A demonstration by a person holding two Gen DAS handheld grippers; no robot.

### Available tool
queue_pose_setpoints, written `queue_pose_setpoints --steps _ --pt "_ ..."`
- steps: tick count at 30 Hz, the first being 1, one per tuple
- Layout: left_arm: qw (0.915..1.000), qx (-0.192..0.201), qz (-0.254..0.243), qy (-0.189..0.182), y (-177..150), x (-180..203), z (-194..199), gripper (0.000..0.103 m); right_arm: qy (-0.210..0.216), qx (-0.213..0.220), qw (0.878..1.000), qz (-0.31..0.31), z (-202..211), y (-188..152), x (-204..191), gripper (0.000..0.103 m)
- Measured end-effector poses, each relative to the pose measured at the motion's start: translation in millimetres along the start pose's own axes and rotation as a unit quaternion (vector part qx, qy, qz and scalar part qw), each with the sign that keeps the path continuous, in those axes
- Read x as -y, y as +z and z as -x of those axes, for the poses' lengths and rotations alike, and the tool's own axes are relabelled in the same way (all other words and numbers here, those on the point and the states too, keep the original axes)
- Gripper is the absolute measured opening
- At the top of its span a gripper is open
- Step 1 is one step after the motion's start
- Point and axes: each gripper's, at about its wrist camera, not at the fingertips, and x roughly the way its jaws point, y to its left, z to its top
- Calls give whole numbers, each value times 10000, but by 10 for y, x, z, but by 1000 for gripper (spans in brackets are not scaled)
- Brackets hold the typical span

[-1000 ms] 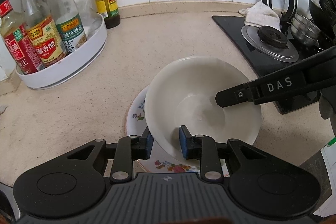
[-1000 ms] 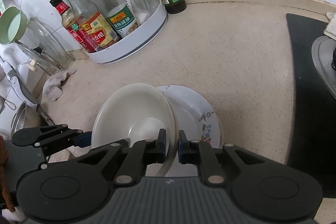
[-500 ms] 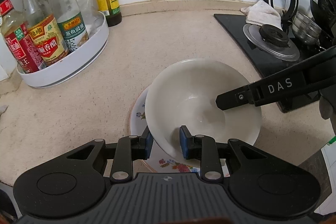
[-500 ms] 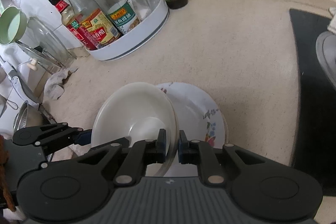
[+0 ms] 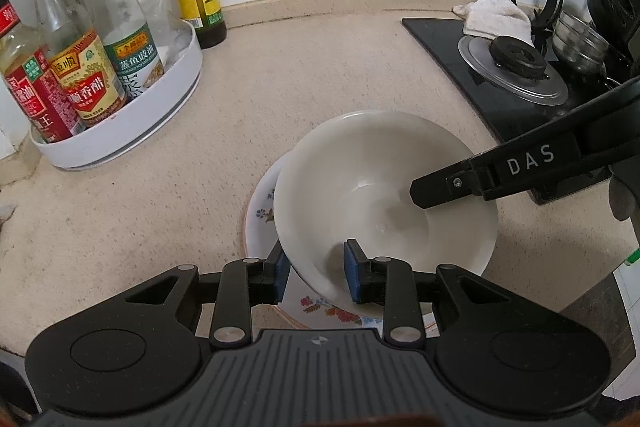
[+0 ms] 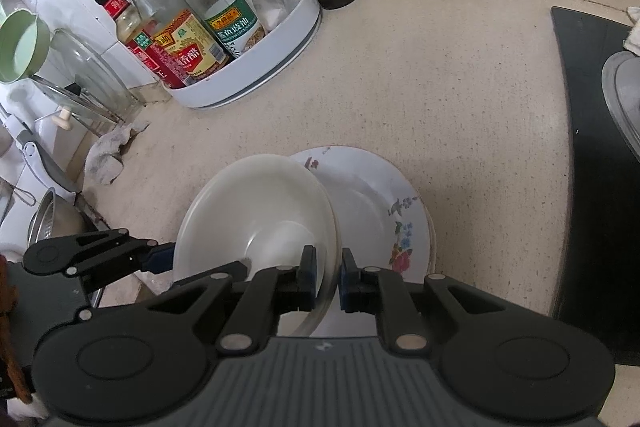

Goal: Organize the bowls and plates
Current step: 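Lower the white bowl onto the floral-rim plates with both grippers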

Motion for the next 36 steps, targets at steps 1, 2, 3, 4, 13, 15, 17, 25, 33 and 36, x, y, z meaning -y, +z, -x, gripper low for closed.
queue_pose_setpoints --steps 1,2,3,4,13,15,17,25,33,36 --pt "10000 -2 5 0 -4 1 -1 37 -7 -6 10000 1 -8 -1 -1 13" --pt "10000 -5 8 1 -8 3 -2 36 -6 -14 10000 -9 -14 -3 3 13" --pt "10000 -11 9 -3 -10 3 -4 37 -1 -21 10000 -20 -18 -10 5 13" --pt "10000 -14 18 -6 -9 -1 -8 37 -7 -31 10000 -8 -22 -8 10 13" --pt "10000 -32 11 -17 -5 -7 -37 37 -65 -72 9999 -44 -76 6 18 13" --pt "10000 -42 18 -41 -4 -14 -49 36 -68 -97 9999 -69 -89 8 31 14" --pt "10000 -43 22 -42 0 -19 -61 36 -56 -70 9999 -95 -94 14 40 15" --pt "9999 -75 52 -49 4 -63 -107 37 -68 -94 9999 -104 -135 29 38 15" --pt "9999 -56 67 -60 7 -81 -118 41 -148 -78 9998 -89 -156 42 27 15" --pt "10000 8 52 8 8 -77 -98 48 -164 -28 9998 -80 -143 48 35 16"
